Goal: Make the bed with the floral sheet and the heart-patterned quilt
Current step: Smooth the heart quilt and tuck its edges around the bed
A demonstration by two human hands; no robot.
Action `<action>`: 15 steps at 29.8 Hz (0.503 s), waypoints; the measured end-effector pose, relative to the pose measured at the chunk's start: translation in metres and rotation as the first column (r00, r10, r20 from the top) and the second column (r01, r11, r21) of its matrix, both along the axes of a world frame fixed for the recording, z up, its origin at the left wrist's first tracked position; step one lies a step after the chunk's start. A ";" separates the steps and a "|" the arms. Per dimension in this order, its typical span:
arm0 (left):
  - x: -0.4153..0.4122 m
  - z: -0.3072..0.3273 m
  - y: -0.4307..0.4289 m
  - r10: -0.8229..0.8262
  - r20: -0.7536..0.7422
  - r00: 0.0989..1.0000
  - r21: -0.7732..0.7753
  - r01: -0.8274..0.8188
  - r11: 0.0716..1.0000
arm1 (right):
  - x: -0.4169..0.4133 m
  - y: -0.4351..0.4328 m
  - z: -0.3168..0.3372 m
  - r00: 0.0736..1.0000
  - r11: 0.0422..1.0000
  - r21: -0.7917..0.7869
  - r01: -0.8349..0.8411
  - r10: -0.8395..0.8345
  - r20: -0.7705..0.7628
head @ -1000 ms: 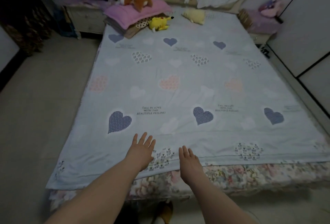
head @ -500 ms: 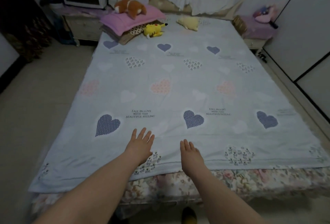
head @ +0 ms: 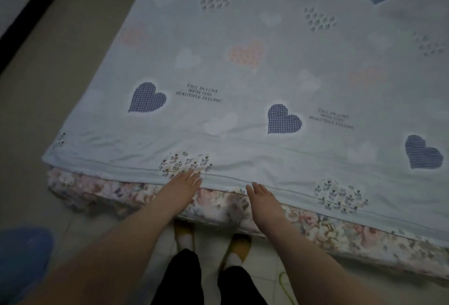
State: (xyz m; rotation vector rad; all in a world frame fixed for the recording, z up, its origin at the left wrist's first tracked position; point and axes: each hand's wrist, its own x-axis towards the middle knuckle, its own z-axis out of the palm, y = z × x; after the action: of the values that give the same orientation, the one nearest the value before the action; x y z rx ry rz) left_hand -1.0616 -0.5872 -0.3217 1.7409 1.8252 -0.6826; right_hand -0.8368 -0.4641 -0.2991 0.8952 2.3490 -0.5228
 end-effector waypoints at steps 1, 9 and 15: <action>0.003 -0.010 0.001 -0.011 0.028 1.000 0.013 0.011 1.000 | -0.006 0.001 -0.009 1.000 1.000 -0.006 -0.016 0.016 -0.008; -0.008 -0.139 0.023 0.002 0.065 0.998 0.053 -0.006 0.999 | -0.059 0.011 -0.126 0.998 0.998 -0.025 -0.054 0.055 0.020; -0.016 -0.182 0.030 0.034 0.110 0.993 0.026 -0.037 0.999 | -0.062 0.021 -0.179 0.994 0.997 0.033 -0.067 0.064 0.088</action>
State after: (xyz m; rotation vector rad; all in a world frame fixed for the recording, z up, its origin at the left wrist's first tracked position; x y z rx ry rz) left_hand -1.0780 -0.5569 -0.5040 1.7243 1.7946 -0.5392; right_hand -0.8990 -0.4429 -0.4777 0.8368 2.3070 -0.4090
